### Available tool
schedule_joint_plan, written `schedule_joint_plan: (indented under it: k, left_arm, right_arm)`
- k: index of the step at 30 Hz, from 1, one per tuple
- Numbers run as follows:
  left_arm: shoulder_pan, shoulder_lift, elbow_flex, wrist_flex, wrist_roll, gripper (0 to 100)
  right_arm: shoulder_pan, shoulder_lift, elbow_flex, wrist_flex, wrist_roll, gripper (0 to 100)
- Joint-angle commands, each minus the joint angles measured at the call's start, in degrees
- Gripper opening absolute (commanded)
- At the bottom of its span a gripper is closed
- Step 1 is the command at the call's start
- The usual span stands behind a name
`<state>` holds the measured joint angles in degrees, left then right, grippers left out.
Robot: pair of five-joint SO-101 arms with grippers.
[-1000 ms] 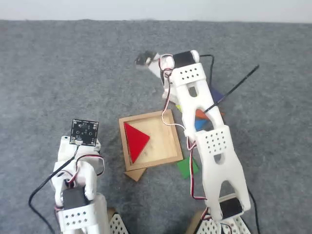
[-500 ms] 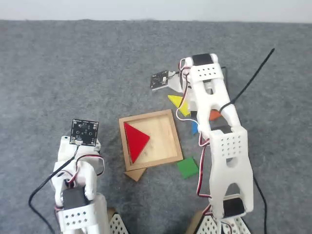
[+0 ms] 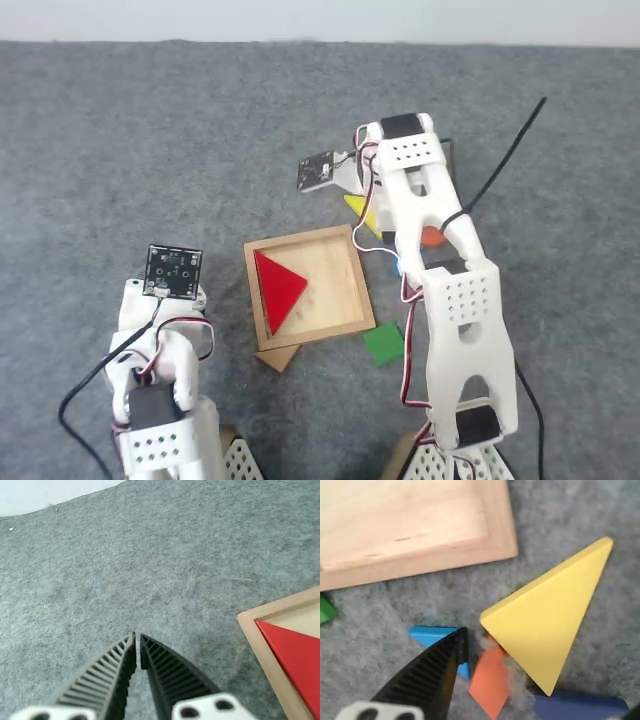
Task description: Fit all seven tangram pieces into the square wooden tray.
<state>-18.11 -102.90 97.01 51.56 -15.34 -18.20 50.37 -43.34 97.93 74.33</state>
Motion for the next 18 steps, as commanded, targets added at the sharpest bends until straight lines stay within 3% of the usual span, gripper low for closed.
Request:
schedule_joint_plan:
  k: [1,13,18]
  left_arm:
    - [-0.09,-0.79,-0.66,-0.70,-0.70,2]
    - [-0.09,-0.79,-0.66,-0.79,-0.70,2]
    - [-0.09,-0.79,-0.66,-0.79,-0.70,2]
  right_arm:
    - [-0.22,0.13,-0.35,-1.01,0.53,52.3]
    - [-0.22,6.11,-3.60,-3.47,-4.04,51.6]
    - [-1.45,6.11,-3.78,-0.66,-3.52,39.5]
